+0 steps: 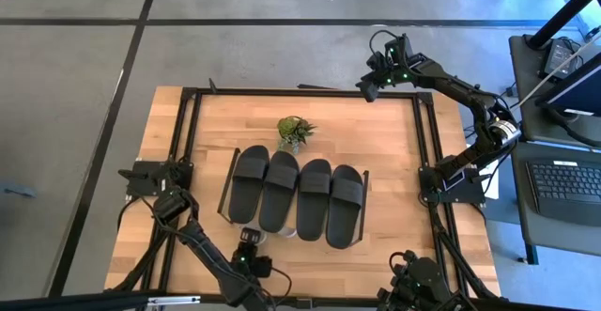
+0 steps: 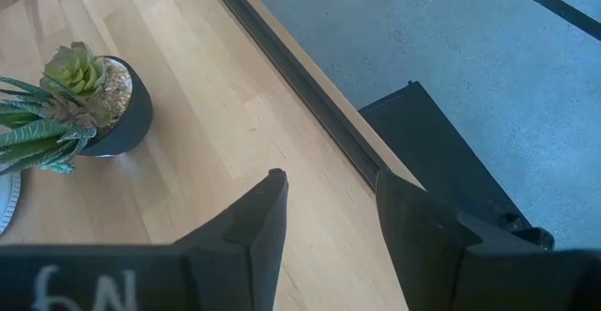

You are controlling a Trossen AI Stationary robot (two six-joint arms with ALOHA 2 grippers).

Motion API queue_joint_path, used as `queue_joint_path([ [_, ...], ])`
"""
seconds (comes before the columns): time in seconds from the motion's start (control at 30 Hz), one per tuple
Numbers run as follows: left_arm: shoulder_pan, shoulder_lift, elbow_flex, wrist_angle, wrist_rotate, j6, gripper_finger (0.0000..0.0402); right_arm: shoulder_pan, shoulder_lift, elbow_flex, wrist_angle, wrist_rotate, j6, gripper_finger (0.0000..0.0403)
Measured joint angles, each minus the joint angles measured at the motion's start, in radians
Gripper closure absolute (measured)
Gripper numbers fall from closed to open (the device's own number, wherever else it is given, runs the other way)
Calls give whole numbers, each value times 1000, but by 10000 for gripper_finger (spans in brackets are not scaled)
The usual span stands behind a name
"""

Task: Pick and place slides into the shelf
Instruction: Adjust the white slide under the shelf

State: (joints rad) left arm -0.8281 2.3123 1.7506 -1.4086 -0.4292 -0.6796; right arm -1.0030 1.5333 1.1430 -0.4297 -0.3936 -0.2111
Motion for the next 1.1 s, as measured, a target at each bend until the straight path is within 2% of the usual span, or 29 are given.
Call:
queue_joint_path([
  [0.23,-6,0,17,-61,16,86,400,0,0,0,1,0,0,237],
  [0.4,-10,0,18,-118,16,92,400,0,0,0,2,0,0,237],
  [1.1,13,-2,18,-53,-115,184,400,0,0,0,3,0,0,238],
])
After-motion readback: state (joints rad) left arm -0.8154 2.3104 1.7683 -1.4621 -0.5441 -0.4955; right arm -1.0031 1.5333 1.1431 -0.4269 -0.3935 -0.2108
